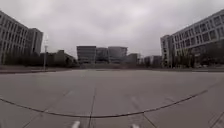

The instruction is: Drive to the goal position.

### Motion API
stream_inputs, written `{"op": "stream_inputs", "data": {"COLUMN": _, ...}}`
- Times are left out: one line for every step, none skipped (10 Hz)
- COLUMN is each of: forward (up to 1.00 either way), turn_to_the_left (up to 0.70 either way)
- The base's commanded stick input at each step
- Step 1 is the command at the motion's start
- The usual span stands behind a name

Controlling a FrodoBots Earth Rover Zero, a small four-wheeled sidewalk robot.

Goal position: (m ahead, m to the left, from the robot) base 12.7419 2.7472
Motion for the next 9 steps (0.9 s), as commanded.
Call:
{"op": "stream_inputs", "data": {"forward": 0.70, "turn_to_the_left": 0.00}}
{"op": "stream_inputs", "data": {"forward": 0.70, "turn_to_the_left": 0.00}}
{"op": "stream_inputs", "data": {"forward": 0.70, "turn_to_the_left": 0.00}}
{"op": "stream_inputs", "data": {"forward": 0.70, "turn_to_the_left": 0.00}}
{"op": "stream_inputs", "data": {"forward": 0.70, "turn_to_the_left": 0.00}}
{"op": "stream_inputs", "data": {"forward": 0.70, "turn_to_the_left": 0.00}}
{"op": "stream_inputs", "data": {"forward": 0.70, "turn_to_the_left": 0.00}}
{"op": "stream_inputs", "data": {"forward": 0.70, "turn_to_the_left": 0.00}}
{"op": "stream_inputs", "data": {"forward": 0.70, "turn_to_the_left": -0.03}}
